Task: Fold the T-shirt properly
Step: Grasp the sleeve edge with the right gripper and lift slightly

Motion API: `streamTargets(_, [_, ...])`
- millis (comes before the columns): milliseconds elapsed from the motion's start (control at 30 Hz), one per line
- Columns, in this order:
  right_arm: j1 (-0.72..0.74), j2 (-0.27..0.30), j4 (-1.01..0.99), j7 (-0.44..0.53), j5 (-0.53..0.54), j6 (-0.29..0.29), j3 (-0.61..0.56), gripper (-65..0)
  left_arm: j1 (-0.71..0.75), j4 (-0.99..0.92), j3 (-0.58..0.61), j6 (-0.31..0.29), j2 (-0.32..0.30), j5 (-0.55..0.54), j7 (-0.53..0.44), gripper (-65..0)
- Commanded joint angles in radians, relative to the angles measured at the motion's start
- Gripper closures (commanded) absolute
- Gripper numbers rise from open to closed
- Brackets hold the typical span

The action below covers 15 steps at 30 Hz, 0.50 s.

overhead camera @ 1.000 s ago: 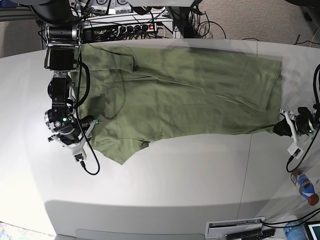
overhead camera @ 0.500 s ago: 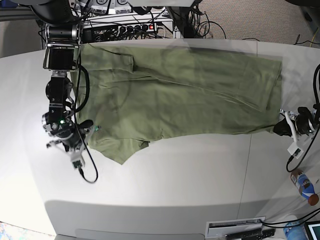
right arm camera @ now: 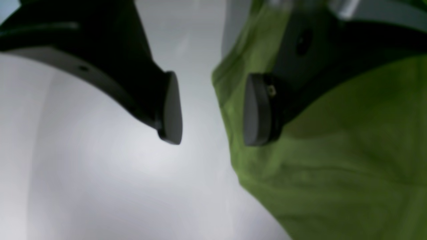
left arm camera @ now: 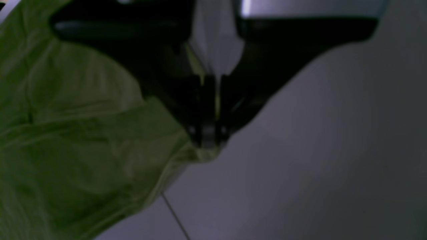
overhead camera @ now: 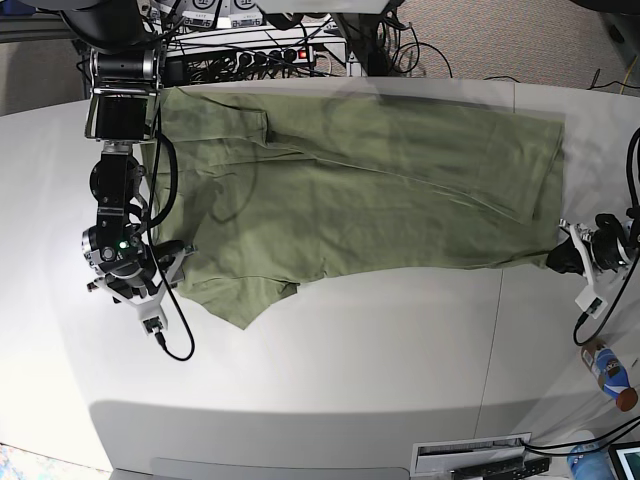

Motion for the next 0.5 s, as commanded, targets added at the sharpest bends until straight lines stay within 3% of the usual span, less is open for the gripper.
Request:
streamTargets(0, [0.027,0.011,0.014,0.008,0.003,-0.005,0.004,-31.1,-0.021,0.01,-0.008,-0.001,-0.025,-0.006,-0.022,0.0])
streamTargets(233, [0.025,0.012,0.011,0.005,-0.004,-0.005,0.01,-31.1,-0.013,0.01,-0.008,-0.001,-0.025,-0.007,-0.026,0.0])
streamTargets(367, [0.026,0.012,-0.078,0.009,0.122,-0.003,0.097,-31.1,-0.007,0.01,-0.008,-0.001,-0.025,-0.007,-0.026,0.0])
streamTargets(467, [0.028,0.012,-0.156,0.039,0.156,0.013,0.177,-31.1,-0.005,0.01,-0.008,-0.001,-0.025,-0.007,-0.026,0.0])
